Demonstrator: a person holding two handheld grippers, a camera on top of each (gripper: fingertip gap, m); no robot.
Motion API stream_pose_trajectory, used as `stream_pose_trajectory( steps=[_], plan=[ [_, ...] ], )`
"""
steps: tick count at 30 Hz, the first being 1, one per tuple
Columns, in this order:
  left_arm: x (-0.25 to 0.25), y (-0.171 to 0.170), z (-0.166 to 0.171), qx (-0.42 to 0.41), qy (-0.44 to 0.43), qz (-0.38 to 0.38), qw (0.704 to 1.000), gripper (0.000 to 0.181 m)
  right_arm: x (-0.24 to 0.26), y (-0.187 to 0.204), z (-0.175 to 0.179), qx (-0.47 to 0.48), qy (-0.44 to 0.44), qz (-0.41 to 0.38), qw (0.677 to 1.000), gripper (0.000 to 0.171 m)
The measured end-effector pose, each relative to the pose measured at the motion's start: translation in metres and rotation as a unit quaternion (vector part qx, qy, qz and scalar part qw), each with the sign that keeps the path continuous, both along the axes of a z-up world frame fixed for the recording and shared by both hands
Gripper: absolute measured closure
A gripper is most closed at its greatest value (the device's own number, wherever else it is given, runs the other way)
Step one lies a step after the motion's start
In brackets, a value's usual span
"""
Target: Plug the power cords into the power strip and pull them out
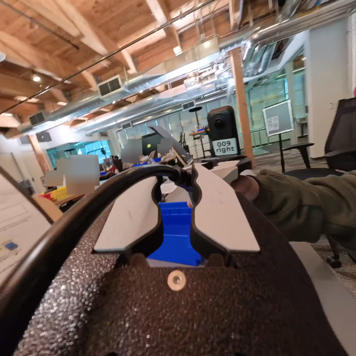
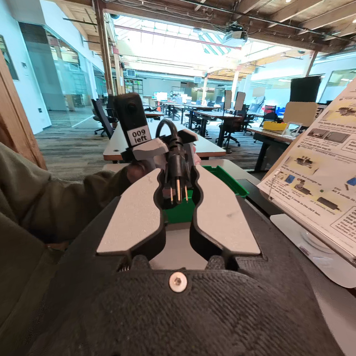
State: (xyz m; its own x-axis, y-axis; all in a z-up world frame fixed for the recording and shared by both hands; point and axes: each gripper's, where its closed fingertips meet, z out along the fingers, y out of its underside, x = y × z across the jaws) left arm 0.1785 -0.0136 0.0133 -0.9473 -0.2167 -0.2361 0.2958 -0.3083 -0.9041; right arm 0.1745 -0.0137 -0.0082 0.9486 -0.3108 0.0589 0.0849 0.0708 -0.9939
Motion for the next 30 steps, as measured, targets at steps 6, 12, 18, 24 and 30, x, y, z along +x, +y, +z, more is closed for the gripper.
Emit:
stream_pose_trajectory(
  steps=[6, 12, 18, 24, 30],
  plan=[
    [-0.019, -0.003, -0.004, 0.042, -0.008, -0.106, 0.993, 0.137, -0.008, -0.01, 0.011, 0.017, 0.031, 0.052, 0.998, 0.144],
    [-0.013, -0.016, -0.012, 0.105, 0.006, -0.096, 0.99, 0.15, -0.013, -0.013, 0.01, 0.051, 0.047, 0.079, 0.994, 0.144],
    [-0.018, -0.022, -0.029, 0.158, 0.039, -0.11, 0.981, 0.154, -0.016, -0.014, -0.006, 0.055, 0.066, 0.101, 0.991, 0.144],
    [-0.019, -0.023, -0.043, 0.225, 0.057, -0.075, 0.97, 0.154, -0.017, -0.015, -0.022, 0.029, 0.039, 0.105, 0.993, 0.144],
    [-0.02, -0.02, -0.061, 0.275, 0.095, -0.064, 0.955, 0.156, -0.018, -0.011, -0.042, -0.007, 0.037, 0.123, 0.992, 0.144]
  ],
)
